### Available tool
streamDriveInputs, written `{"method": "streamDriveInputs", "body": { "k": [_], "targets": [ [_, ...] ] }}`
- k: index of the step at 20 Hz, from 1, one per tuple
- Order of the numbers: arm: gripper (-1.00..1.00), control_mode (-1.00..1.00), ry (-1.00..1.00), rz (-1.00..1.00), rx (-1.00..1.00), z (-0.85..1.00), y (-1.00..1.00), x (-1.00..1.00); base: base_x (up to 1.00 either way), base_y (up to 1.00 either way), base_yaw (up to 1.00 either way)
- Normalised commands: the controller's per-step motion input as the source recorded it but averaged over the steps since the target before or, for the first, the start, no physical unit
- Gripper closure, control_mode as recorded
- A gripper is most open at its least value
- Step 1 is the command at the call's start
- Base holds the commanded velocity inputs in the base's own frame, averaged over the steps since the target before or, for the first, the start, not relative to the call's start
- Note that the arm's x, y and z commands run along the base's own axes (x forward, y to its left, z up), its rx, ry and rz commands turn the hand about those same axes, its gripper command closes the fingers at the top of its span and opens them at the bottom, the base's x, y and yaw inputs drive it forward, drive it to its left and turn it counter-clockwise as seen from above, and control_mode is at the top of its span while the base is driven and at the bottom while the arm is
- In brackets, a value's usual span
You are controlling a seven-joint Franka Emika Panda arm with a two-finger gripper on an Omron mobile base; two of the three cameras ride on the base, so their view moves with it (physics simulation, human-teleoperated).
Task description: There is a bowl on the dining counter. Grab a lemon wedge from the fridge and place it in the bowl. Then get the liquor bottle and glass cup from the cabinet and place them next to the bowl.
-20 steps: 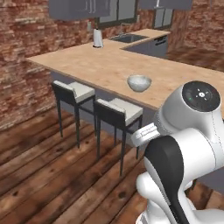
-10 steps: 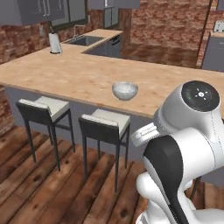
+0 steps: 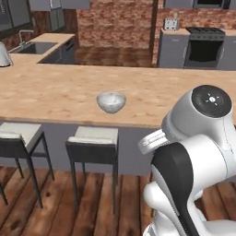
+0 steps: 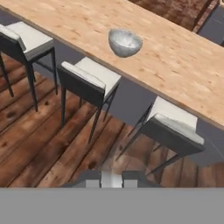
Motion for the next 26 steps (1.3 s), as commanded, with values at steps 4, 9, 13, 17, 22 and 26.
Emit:
{"method": "streamDriveInputs", "body": {
  "k": [4,9,13,17,22,26],
  "targets": [
    [1.00,1.00,0.00,0.00,0.00,0.00,0.00,0.00,0.34,0.57,-0.49],
    [1.00,1.00,0.00,0.00,0.00,0.00,0.00,0.00,0.35,0.67,-0.42],
    [1.00,1.00,0.00,0.00,0.00,0.00,0.00,0.00,0.41,0.78,-0.34],
    [1.00,1.00,0.00,0.00,0.00,0.00,0.00,0.00,0.50,0.83,-0.23],
    [1.00,1.00,0.00,0.00,0.00,0.00,0.00,0.00,0.73,0.68,-0.12],
    [1.00,-1.00,0.00,-0.03,0.00,0.00,0.21,0.41,0.41,0.29,-0.04]
  ]
}}
